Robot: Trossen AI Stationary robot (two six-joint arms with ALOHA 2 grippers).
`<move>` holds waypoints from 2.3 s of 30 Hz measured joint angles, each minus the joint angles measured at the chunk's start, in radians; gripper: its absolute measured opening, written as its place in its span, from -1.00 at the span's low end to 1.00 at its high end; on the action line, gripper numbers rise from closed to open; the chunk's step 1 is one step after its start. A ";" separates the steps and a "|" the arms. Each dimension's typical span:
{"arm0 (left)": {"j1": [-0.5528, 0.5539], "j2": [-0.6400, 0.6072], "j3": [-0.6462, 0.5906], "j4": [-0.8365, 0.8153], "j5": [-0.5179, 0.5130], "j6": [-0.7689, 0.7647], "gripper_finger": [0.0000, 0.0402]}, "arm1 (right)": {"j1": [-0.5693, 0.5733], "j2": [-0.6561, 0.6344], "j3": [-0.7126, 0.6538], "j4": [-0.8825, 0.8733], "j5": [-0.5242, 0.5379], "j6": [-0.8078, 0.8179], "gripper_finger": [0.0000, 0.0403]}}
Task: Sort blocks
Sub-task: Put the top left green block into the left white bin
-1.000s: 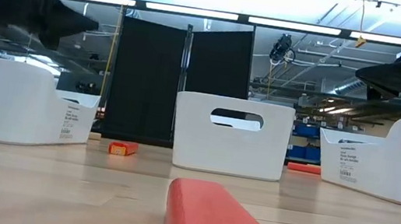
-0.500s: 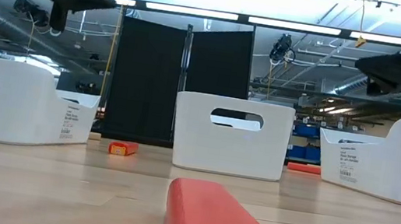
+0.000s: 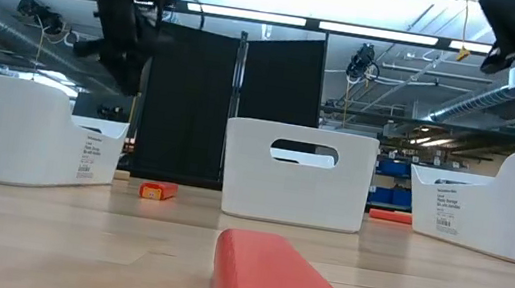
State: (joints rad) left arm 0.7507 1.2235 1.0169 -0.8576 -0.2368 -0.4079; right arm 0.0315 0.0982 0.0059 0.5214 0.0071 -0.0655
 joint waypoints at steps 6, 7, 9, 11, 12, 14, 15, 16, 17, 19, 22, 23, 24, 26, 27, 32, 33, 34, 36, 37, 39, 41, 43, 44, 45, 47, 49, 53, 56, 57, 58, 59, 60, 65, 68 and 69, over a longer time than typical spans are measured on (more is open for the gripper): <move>0.131 0.099 0.025 -0.036 0.041 0.113 -0.26 | -0.010 0.000 0.000 0.058 0.002 0.037 -0.82; 0.146 0.104 0.023 -0.036 0.041 0.123 -0.21 | -0.013 0.000 0.000 0.069 0.003 0.037 -0.82; 0.172 0.109 0.016 -0.037 0.049 0.148 -0.12 | -0.023 0.000 0.000 0.083 0.005 0.036 -0.82; 0.193 0.109 0.011 -0.033 0.073 0.172 -0.07 | -0.034 0.000 0.000 0.083 0.028 0.040 -0.82; 0.203 0.109 0.011 -0.027 0.082 0.182 -0.05 | -0.039 0.000 0.000 0.080 0.048 0.043 -0.82; 0.215 0.109 0.011 -0.019 0.099 0.201 -0.03 | -0.049 0.001 0.000 0.060 0.084 0.047 -0.82; 0.219 0.111 0.011 -0.017 0.102 0.214 -0.03 | -0.054 0.004 0.000 0.049 0.101 0.048 -0.82; 0.221 0.118 0.011 -0.011 0.106 0.223 -0.03 | -0.058 0.010 0.000 0.043 0.115 0.050 -0.82; 0.221 0.129 0.011 -0.006 0.112 0.227 -0.03 | -0.063 0.019 0.000 0.042 0.130 0.061 -0.82; 0.221 0.156 0.010 -0.007 0.119 0.244 -0.03 | -0.075 0.042 0.000 0.043 0.158 0.080 -0.82; 0.220 0.206 0.010 0.003 0.120 0.247 -0.03 | -0.096 0.080 0.000 0.045 0.193 0.111 -0.82; 0.220 0.223 0.010 0.012 0.120 0.249 -0.03 | -0.103 0.093 0.002 0.045 0.204 0.128 -0.82; 0.221 0.235 0.009 0.022 0.124 0.253 -0.03 | -0.110 0.107 0.006 0.045 0.211 0.149 -0.82; 0.221 0.252 0.009 0.057 0.153 0.268 -0.03 | -0.124 0.132 0.016 0.044 0.213 0.189 -0.82; 0.224 0.259 0.009 0.071 0.167 0.276 -0.03 | -0.131 0.146 0.023 0.045 0.213 0.206 -0.82; 0.228 0.292 0.009 0.086 0.201 0.330 -0.03 | -0.138 0.224 0.035 0.045 0.211 0.256 -0.82; 0.228 0.298 0.009 0.084 0.201 0.341 -0.03 | -0.137 0.244 0.035 0.044 0.208 0.264 -0.82; 0.228 0.304 0.009 0.086 0.202 0.352 -0.03 | -0.137 0.264 0.035 0.043 0.207 0.275 -0.82; 0.228 0.316 0.009 0.087 0.213 0.373 -0.02 | -0.137 0.306 0.035 0.044 0.205 0.294 -0.82; 0.228 0.323 0.009 0.084 0.220 0.379 -0.02 | -0.137 0.325 0.035 0.046 0.205 0.300 -0.82; 0.228 0.332 0.009 0.068 0.213 0.383 0.01 | -0.137 0.358 0.035 0.048 0.205 0.316 -0.82; 0.227 0.339 0.009 0.045 0.166 0.386 0.06 | -0.137 0.386 0.035 0.057 0.204 0.338 -0.82; 0.235 0.343 0.009 0.015 0.128 0.382 0.12 | -0.137 0.410 0.035 0.070 0.204 0.357 -0.82; 0.240 0.341 0.009 0.005 0.121 0.379 0.15 | -0.137 0.421 0.035 0.075 0.204 0.361 -0.82; 0.243 0.341 0.009 -0.002 0.118 0.375 0.18 | -0.137 0.432 0.035 0.082 0.203 0.362 -0.82; 0.249 0.341 0.009 -0.033 0.093 0.373 0.24 | -0.137 0.450 0.035 0.100 0.201 0.361 -0.82; 0.252 0.341 0.009 -0.044 0.067 0.373 0.30 | -0.137 0.464 0.035 0.125 0.200 0.361 -0.82; 0.256 0.359 0.009 -0.044 0.066 0.378 0.38 | -0.137 0.481 0.036 0.164 0.197 0.360 -0.82; 0.258 0.389 0.009 -0.035 0.051 0.382 0.39 | -0.137 0.483 0.036 0.167 0.177 0.358 -0.82; 0.261 0.402 0.009 -0.030 0.051 0.383 0.39 | -0.137 0.483 0.036 0.166 0.174 0.356 -0.82; 0.264 0.410 0.009 -0.024 0.051 0.383 0.39 | -0.137 0.483 0.036 0.167 0.174 0.354 -0.82; 0.265 0.418 0.012 -0.024 0.048 0.386 0.38 | -0.137 0.483 0.036 0.167 0.174 0.354 -0.82; 0.266 0.424 0.014 -0.019 0.048 0.390 0.38 | -0.137 0.483 0.036 0.167 0.174 0.353 -0.82; 0.263 0.433 0.017 -0.008 0.048 0.396 0.36 | -0.137 0.483 0.036 0.167 0.174 0.350 -0.82; 0.263 0.440 0.017 -0.008 0.053 0.388 0.33 | -0.138 0.483 0.036 0.167 0.174 0.333 -0.82; 0.263 0.444 0.017 -0.009 0.054 0.381 0.32 | -0.138 0.483 0.036 0.167 0.174 0.328 -0.82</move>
State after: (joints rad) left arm 1.0135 1.6677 1.0340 -0.8664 -0.1829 -0.0267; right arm -0.1062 0.5808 0.0418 0.6888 0.1810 0.2622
